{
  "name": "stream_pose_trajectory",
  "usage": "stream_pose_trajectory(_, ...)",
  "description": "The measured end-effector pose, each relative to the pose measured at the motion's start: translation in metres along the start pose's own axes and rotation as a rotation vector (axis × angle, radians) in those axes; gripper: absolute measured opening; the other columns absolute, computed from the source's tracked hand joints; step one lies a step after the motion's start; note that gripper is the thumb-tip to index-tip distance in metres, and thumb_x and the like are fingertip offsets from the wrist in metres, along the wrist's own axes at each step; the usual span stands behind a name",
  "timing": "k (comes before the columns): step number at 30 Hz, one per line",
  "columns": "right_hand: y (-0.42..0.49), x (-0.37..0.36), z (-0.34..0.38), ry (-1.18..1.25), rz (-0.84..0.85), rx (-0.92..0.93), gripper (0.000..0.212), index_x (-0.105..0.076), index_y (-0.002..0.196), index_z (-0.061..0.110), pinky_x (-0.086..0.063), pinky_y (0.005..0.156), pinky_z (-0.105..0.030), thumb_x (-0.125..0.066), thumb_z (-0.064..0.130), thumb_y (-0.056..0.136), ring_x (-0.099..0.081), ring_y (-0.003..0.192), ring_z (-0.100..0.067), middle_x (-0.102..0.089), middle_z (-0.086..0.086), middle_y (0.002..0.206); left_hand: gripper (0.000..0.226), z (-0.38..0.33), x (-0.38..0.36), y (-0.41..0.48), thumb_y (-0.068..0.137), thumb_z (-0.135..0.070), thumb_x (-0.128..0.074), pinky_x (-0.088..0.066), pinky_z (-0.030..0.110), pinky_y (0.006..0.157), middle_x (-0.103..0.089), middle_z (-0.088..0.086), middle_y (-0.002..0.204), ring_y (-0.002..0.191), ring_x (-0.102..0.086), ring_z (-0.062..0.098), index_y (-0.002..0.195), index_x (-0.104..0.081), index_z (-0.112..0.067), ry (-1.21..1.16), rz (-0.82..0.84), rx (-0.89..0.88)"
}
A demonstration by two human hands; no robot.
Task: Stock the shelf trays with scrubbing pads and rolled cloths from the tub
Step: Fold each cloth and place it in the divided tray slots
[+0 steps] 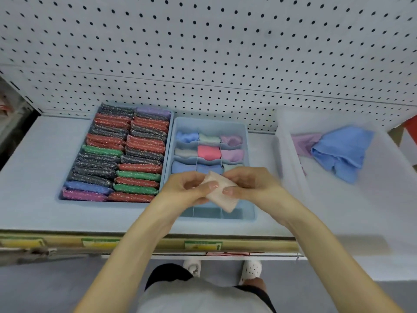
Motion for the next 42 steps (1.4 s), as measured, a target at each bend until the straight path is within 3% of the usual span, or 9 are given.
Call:
stream_pose_trajectory(7,0.011,-0.002,-0.015,-0.067,0.028,-0.137,0.014,-0.073,0.09,0.019,-0.053,0.079,-0.021,-0.072,0.009,0.081,-0.067,0.083,-0.005,-0.073,0.007,0.084,0.014,0.011,0.008,0.021,0.076,-0.001,-0.074,-0.055,0.027,0.076,-0.072,0.004,0.085,0.081,-0.067,0.014,0.086,-0.072,-0.01,0.048,-0.012,-0.006)
stream_pose_trajectory(13,0.025,0.015,-0.024,-0.145,0.03,-0.162,0.007,-0.071,0.089,0.005,-0.045,0.068,-0.023,-0.07,0.007,0.082,-0.06,0.075,-0.011,-0.068,-0.007,0.082,0.007,0.021,0.01,0.037,0.084,-0.006,-0.068,-0.056,0.027,0.08,-0.07,0.006,0.091,0.085,-0.066,0.014,0.09,-0.068,-0.009,-0.005,-0.011,0.0)
stream_pose_trajectory(17,0.039,0.057,-0.03,-0.735,-0.22,-0.078,0.012,-0.064,0.093,0.018,-0.047,0.076,-0.034,-0.07,0.02,0.082,-0.063,0.084,-0.021,-0.067,0.0,0.089,0.015,0.01,0.032,0.041,0.095,-0.037,-0.052,-0.05,0.024,0.079,-0.066,-0.017,0.094,0.087,-0.062,0.001,0.095,-0.064,-0.027,0.711,-0.154,-0.359)
stream_pose_trajectory(22,0.045,0.023,-0.041,-1.353,-0.076,0.108,0.018,-0.059,0.108,0.02,-0.038,0.079,-0.033,-0.055,0.026,0.091,-0.063,0.091,-0.03,-0.07,-0.005,0.096,0.044,0.028,0.018,0.043,0.098,-0.044,-0.027,-0.045,0.037,0.087,-0.063,-0.009,0.108,0.101,-0.055,0.013,0.112,-0.063,-0.022,1.031,-0.026,-0.421)
stream_pose_trajectory(25,0.048,0.014,-0.05,-1.45,-0.066,0.131,0.007,-0.063,0.083,0.02,-0.038,0.067,-0.031,-0.067,0.018,0.078,-0.066,0.07,-0.027,-0.069,-0.001,0.072,0.057,0.035,0.008,0.042,0.094,-0.049,-0.019,-0.034,0.027,0.093,-0.065,-0.007,0.112,0.106,-0.055,0.014,0.114,-0.064,-0.02,1.114,0.002,-0.466)
stream_pose_trajectory(28,0.048,0.011,-0.058,-1.556,-0.029,0.075,0.038,-0.052,0.057,0.024,-0.036,0.056,-0.024,-0.085,0.012,0.043,-0.056,0.043,-0.019,-0.056,0.005,0.048,0.065,0.041,0.007,0.039,0.094,-0.051,-0.014,-0.022,0.021,0.094,-0.064,-0.005,0.118,0.112,-0.054,0.014,0.118,-0.064,-0.017,1.175,0.001,-0.471)
stream_pose_trajectory(33,0.051,0.0,-0.05,-1.736,-0.021,0.217,0.044,-0.047,0.049,0.025,-0.025,0.056,-0.025,-0.074,0.002,0.023,-0.048,0.033,-0.018,-0.049,0.004,0.038,0.065,0.043,0.006,0.039,0.095,-0.048,-0.014,-0.021,0.026,0.097,-0.065,-0.004,0.117,0.112,-0.056,0.016,0.116,-0.067,-0.016,1.228,-0.04,-0.486)
stream_pose_trajectory(39,0.056,-0.009,-0.058,-1.738,0.156,0.144,0.031,-0.051,0.086,0.025,-0.018,0.075,-0.028,-0.049,-0.003,0.073,-0.064,0.089,-0.024,-0.068,0.0,0.093,0.061,0.045,0.007,0.041,0.095,-0.046,-0.013,-0.03,0.038,0.101,-0.066,-0.006,0.112,0.108,-0.057,0.017,0.112,-0.066,-0.02,1.27,-0.11,-0.449)
stream_pose_trajectory(42,0.064,-0.002,-0.063,-1.612,0.179,0.077,0.011,-0.054,0.09,0.023,-0.024,0.074,-0.026,-0.054,0.013,0.086,-0.062,0.097,-0.025,-0.067,-0.002,0.1,0.058,0.043,0.008,0.041,0.096,-0.043,-0.015,-0.034,0.039,0.098,-0.068,-0.003,0.106,0.102,-0.059,0.02,0.106,-0.067,-0.02,1.253,-0.143,-0.451)
Point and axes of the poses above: each hand's wrist, its own y-axis towards the middle knuckle, its own x-axis out of the back of the hand, z = x × y, the point moved 8 cm from there along y, towards the middle knuckle
